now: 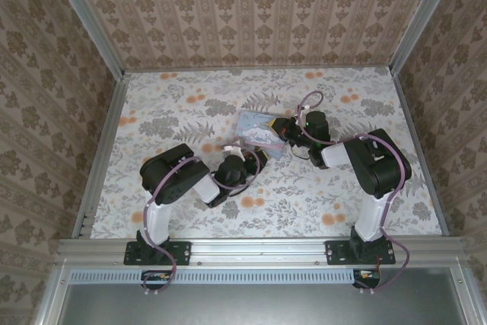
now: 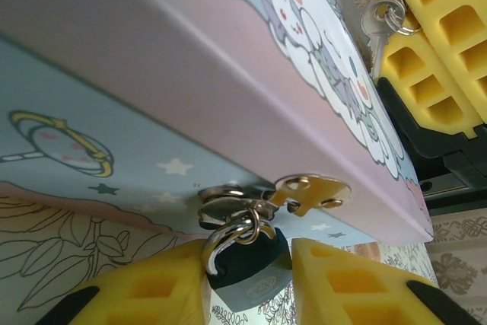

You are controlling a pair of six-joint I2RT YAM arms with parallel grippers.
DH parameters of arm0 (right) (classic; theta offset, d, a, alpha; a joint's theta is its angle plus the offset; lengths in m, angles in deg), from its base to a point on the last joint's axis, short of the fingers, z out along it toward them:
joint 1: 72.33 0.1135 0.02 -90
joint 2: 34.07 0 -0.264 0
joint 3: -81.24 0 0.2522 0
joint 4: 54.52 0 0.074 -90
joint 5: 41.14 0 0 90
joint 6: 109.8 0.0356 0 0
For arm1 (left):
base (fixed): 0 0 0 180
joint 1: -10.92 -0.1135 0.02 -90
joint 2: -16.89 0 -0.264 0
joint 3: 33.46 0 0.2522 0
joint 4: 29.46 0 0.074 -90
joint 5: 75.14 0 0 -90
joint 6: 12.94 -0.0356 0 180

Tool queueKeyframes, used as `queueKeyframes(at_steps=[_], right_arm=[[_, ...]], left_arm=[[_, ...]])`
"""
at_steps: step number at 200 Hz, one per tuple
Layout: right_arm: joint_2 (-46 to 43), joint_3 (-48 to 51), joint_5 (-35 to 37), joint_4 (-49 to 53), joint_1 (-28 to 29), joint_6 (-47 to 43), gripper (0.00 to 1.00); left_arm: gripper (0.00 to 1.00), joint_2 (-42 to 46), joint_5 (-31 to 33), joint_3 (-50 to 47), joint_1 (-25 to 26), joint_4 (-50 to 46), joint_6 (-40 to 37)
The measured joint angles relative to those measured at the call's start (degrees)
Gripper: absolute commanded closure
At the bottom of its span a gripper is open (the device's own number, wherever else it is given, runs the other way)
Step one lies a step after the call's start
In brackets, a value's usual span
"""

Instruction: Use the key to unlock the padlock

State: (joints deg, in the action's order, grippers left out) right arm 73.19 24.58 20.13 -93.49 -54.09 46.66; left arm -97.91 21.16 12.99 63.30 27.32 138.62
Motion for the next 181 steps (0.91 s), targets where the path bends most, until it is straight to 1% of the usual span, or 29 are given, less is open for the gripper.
queueKeyframes(at_steps=[12,26,64,74,121,127,147,158,181], right_arm=[[0.02,0.02,-0.02,-0.04,0.00,0.00,1.00],[0.15,0.02,0.00,-0.35,0.00,0.00,1.00],[0.37,0.13,0.00,-0.96,0.00,0.00,1.00],[0.37,0.15,-0.02,-1.07,0.00,0.00,1.00],[0.39,0.22,0.00,-1.20,-0.04,0.00,1.00],[0.42,0.24,0.02,-1.27,-0.11,0.00,1.00],[0.50,0.24,0.35,-1.53,-0.35,-0.02,1.00],[0.59,0.24,0.44,-1.62,-0.42,0.00,1.00],[0.61,0.24,0.79,-1.84,-0.42,0.00,1.00]], left_arm=[[0.59,0.02,0.26,0.00,0.22,0.17,-0.04],[0.55,0.20,0.57,0.07,0.70,0.68,0.00],[0.54,0.22,1.25,0.07,1.22,1.05,0.00],[0.57,0.22,1.27,0.07,1.22,1.05,0.09],[0.79,-0.26,1.53,0.07,1.29,0.22,1.42],[0.81,-0.33,1.44,0.07,1.36,0.17,1.53],[0.89,-0.35,1.29,0.07,1.75,0.13,1.79],[0.96,-0.35,1.22,0.07,1.97,0.17,1.70],[0.98,-0.09,1.01,0.07,2.08,0.46,1.90]])
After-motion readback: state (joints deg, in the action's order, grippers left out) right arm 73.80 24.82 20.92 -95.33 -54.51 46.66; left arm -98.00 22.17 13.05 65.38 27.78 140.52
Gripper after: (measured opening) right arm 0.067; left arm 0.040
